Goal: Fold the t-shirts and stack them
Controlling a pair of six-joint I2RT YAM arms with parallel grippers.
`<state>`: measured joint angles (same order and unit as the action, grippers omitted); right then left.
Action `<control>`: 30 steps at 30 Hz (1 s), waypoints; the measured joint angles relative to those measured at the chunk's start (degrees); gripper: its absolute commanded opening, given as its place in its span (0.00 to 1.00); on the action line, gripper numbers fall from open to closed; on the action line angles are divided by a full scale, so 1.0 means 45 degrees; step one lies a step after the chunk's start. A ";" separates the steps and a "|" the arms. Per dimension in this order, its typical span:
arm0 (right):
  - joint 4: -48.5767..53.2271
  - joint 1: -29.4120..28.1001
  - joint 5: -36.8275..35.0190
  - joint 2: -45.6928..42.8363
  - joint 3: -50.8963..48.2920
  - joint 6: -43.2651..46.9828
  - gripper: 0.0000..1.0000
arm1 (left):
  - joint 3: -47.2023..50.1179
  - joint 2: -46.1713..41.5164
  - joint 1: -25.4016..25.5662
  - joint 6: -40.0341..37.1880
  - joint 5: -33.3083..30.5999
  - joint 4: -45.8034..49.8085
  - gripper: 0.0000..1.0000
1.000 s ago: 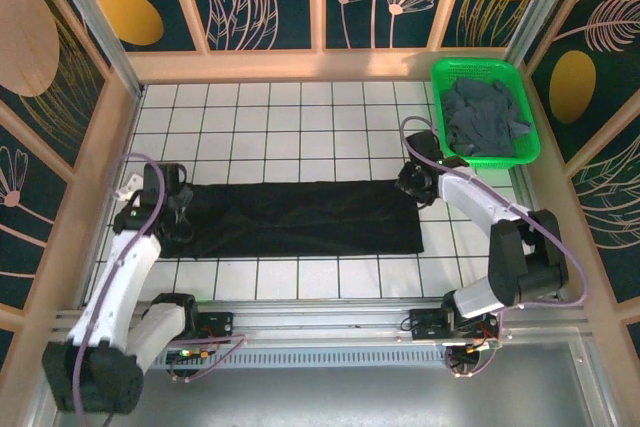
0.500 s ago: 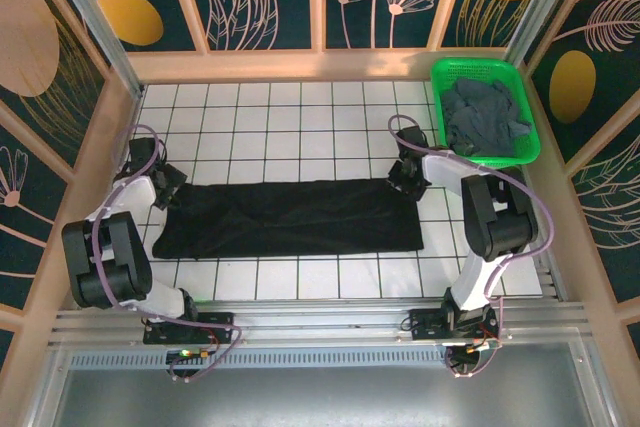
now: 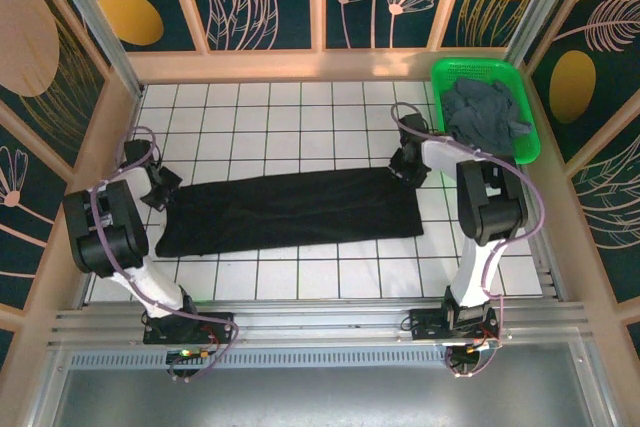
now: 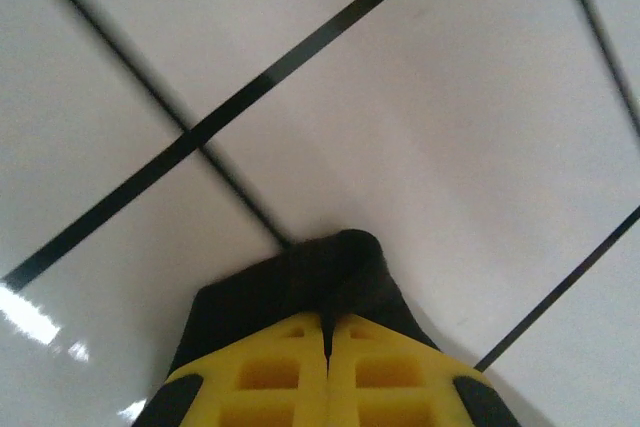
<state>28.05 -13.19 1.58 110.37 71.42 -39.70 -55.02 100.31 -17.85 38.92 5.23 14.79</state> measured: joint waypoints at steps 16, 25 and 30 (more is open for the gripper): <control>0.0855 0.0287 0.0287 0.2152 0.4711 0.2676 0.54 | -0.3206 0.0617 -0.0049 -0.0607 0.0680 -0.0253 0.58; 0.0199 0.0010 0.1122 -0.2186 0.1248 0.2302 0.49 | -0.1229 -0.3279 0.2161 -0.0753 0.1666 -0.1054 0.55; 0.0117 -0.0967 0.1651 -0.2584 0.0593 0.1792 0.51 | -0.0573 -0.2205 0.3371 -0.1399 0.2628 -0.0889 0.55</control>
<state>28.58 -17.54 9.02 98.74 74.08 -31.64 -57.60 90.39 -2.68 32.62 17.06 10.79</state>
